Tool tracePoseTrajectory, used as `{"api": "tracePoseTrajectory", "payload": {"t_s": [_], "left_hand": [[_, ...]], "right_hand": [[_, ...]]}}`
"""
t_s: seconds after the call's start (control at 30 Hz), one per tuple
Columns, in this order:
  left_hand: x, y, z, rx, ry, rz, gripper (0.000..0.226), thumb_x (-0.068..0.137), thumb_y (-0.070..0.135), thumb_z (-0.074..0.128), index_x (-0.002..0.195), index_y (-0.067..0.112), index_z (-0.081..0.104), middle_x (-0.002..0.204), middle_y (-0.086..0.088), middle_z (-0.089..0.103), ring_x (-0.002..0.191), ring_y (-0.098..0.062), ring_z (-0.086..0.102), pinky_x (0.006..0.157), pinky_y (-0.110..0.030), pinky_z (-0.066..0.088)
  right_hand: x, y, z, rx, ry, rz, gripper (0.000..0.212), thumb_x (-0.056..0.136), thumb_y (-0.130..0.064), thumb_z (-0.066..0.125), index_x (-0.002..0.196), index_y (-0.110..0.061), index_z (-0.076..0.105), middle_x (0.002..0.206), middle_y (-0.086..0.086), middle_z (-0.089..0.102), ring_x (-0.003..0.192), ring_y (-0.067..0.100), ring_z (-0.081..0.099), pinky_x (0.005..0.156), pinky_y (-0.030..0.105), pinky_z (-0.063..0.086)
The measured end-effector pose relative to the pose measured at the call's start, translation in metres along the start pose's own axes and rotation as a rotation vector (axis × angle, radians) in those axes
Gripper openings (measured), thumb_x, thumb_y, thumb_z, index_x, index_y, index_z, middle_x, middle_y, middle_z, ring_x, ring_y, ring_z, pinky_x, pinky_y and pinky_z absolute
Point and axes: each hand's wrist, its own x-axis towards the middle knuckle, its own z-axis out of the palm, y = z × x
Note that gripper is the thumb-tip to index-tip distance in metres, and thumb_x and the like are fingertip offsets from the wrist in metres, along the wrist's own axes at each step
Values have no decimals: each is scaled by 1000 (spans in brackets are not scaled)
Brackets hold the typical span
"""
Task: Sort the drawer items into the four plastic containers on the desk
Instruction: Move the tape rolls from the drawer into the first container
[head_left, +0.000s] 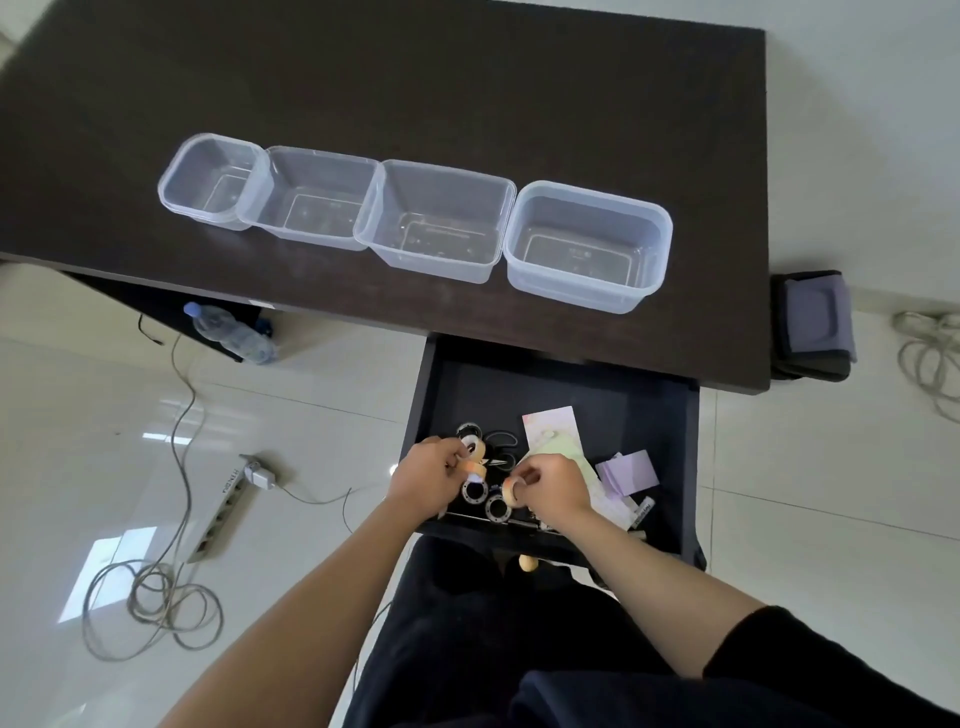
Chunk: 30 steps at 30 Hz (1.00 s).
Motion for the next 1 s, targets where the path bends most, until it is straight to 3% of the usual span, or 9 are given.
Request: {"api": "tracePoseTrajectory", "payload": {"t_s": [0.23, 0.33, 0.43, 0.53, 0.63, 0.73, 1.0], "left_hand": [[13, 1, -27, -48, 70, 44, 16, 83, 23, 66, 99, 21, 68, 91, 2, 60, 83, -17, 59, 74, -30, 51], [20, -5, -55, -74, 86, 87, 16, 84, 26, 65, 99, 21, 68, 91, 3, 61, 83, -16, 59, 73, -30, 51], [25, -22, -97, -81, 109, 129, 18, 84, 30, 64, 100, 22, 67, 96, 3, 62, 84, -16, 61, 74, -32, 53], [30, -51, -147, -96, 144, 156, 19, 84, 30, 64, 100, 21, 66, 97, 3, 63, 82, -14, 63, 74, -31, 54], [34, -85, -199, -96, 220, 188, 18, 85, 28, 64, 100, 18, 66, 95, 3, 63, 80, -13, 63, 69, -24, 48], [30, -124, -243, -115, 280, 212, 18, 84, 25, 65, 99, 15, 67, 93, 0, 65, 76, -14, 61, 72, -26, 51], [52, -168, -334, -113, 402, 213, 18, 82, 28, 64, 98, 20, 66, 86, 3, 59, 79, -15, 60, 72, -30, 51]], "right_hand": [[1, -31, -17, 116, 157, -83, 12, 81, -17, 66, 89, -18, 74, 76, -3, 68, 75, 12, 64, 65, 18, 47], [6, -62, -17, 175, 240, -131, 15, 80, -13, 64, 88, -21, 74, 79, -6, 69, 78, 12, 65, 68, 22, 49], [9, -107, -10, 172, 314, -174, 22, 82, -9, 61, 93, -23, 74, 88, -6, 71, 85, 11, 63, 76, 26, 52], [13, -159, 11, 205, 358, -234, 22, 83, -7, 61, 96, -21, 73, 86, -8, 68, 81, 10, 63, 71, 21, 50], [20, -216, 39, 241, 344, -306, 20, 81, -10, 64, 92, -25, 72, 82, -8, 68, 73, 16, 65, 67, 32, 55], [24, -270, 69, 273, 357, -375, 20, 81, -11, 67, 89, -28, 72, 83, -12, 68, 70, 18, 65, 68, 36, 57], [38, -370, 92, 317, 407, -537, 25, 79, -2, 67, 96, -18, 75, 89, -12, 70, 78, 13, 68, 74, 38, 58]]}}
